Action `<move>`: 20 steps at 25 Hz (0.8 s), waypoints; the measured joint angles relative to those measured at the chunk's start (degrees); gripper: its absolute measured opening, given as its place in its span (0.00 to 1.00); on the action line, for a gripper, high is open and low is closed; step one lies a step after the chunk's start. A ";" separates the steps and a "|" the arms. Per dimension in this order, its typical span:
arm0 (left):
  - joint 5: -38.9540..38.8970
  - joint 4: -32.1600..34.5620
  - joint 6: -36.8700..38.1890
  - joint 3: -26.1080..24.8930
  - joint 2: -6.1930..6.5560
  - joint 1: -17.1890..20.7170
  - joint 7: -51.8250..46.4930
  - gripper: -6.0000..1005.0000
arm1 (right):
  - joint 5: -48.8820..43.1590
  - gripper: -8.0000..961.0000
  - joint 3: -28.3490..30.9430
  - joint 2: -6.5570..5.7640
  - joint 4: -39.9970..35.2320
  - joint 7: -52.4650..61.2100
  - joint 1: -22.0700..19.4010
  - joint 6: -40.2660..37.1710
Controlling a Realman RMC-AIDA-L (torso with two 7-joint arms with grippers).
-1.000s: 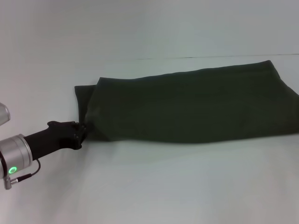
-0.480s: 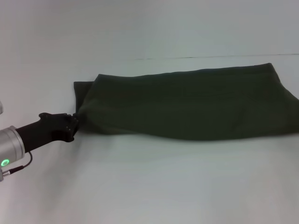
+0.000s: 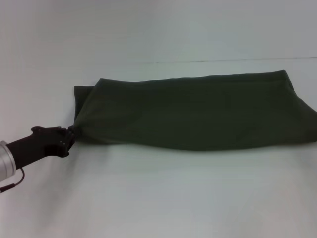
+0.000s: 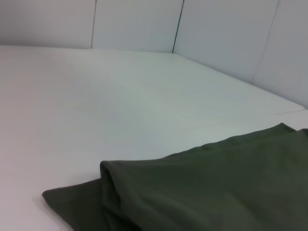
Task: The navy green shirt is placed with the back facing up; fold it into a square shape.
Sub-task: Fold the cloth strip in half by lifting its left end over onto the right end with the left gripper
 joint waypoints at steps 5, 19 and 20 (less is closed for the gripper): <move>0.20 -0.43 0.09 -0.74 -0.01 0.65 -0.07 0.01 | 0.47 0.07 0.83 0.09 0.01 -0.85 -0.58 -0.11; 0.09 -0.61 0.69 -1.05 -0.44 1.74 0.25 0.01 | 0.47 0.11 1.98 0.04 0.10 -1.77 -1.04 -0.62; 0.08 -0.61 0.69 -1.05 -0.45 1.78 0.25 0.01 | 0.47 0.11 1.99 0.04 0.10 -1.77 -1.04 -0.64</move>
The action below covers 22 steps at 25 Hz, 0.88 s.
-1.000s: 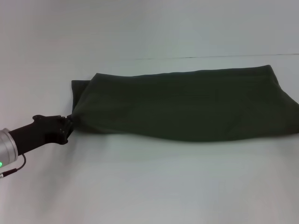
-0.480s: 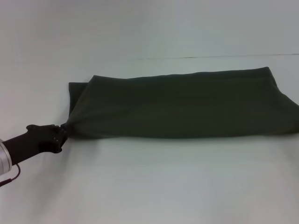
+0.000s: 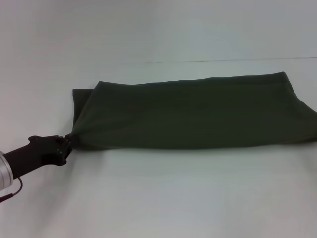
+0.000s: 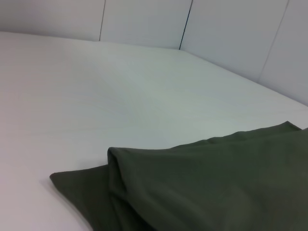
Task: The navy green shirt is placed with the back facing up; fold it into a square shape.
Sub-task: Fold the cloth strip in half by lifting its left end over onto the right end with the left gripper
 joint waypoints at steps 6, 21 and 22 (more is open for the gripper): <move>-0.12 0.08 0.65 -0.21 -0.08 0.13 0.02 0.01 | 0.00 0.13 0.19 0.03 -0.03 0.00 0.13 -0.01; -0.26 0.31 2.35 -2.99 -0.19 0.22 -1.40 0.28 | 0.00 0.17 0.52 0.27 -2.25 -0.38 0.48 -2.54; -0.26 0.30 2.46 -3.97 -0.28 0.33 -1.56 0.31 | 0.03 0.22 0.75 0.27 -2.44 -0.40 0.42 -2.71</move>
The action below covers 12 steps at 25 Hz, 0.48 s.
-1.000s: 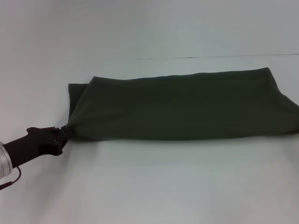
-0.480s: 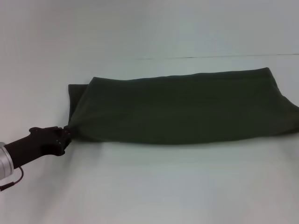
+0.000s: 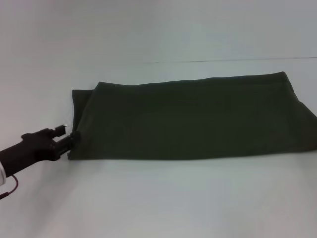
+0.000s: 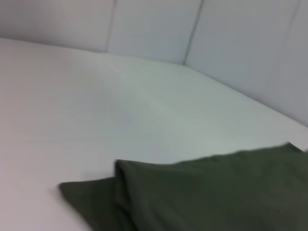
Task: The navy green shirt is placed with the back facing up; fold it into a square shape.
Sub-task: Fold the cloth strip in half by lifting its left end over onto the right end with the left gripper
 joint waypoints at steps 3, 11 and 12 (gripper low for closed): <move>-0.04 0.12 0.71 -3.37 -0.34 0.32 -0.45 0.41 | 0.83 0.36 1.01 -0.01 -1.25 -0.02 -0.25 -1.01; 0.25 0.56 6.19 -6.42 -0.10 0.31 -8.57 0.77 | 4.64 0.69 2.78 -0.07 -3.76 -1.22 -0.21 -7.59; 0.45 0.64 7.41 -6.31 0.00 0.33 -9.96 0.78 | 4.86 0.71 2.67 -0.08 -3.76 -1.47 0.07 -8.44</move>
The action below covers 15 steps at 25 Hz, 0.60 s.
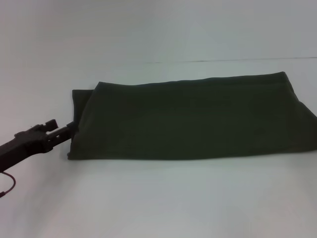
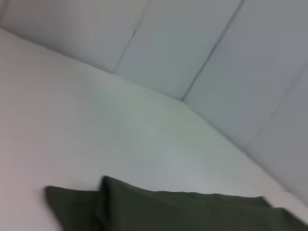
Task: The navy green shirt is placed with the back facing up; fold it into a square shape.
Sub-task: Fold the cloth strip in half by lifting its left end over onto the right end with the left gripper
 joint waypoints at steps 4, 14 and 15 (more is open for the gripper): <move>0.42 0.10 5.79 0.05 0.78 0.08 -5.11 0.82 | -0.11 0.77 -0.35 0.07 0.37 -0.58 1.86 -1.57; 4.69 -0.28 9.08 0.22 1.65 -0.17 -18.50 0.83 | -0.33 0.94 -1.87 0.46 0.91 -0.67 4.86 0.84; 4.99 -0.29 9.17 0.22 1.66 -0.22 -19.08 0.83 | -0.33 0.94 -1.89 0.48 0.91 -0.69 4.97 0.89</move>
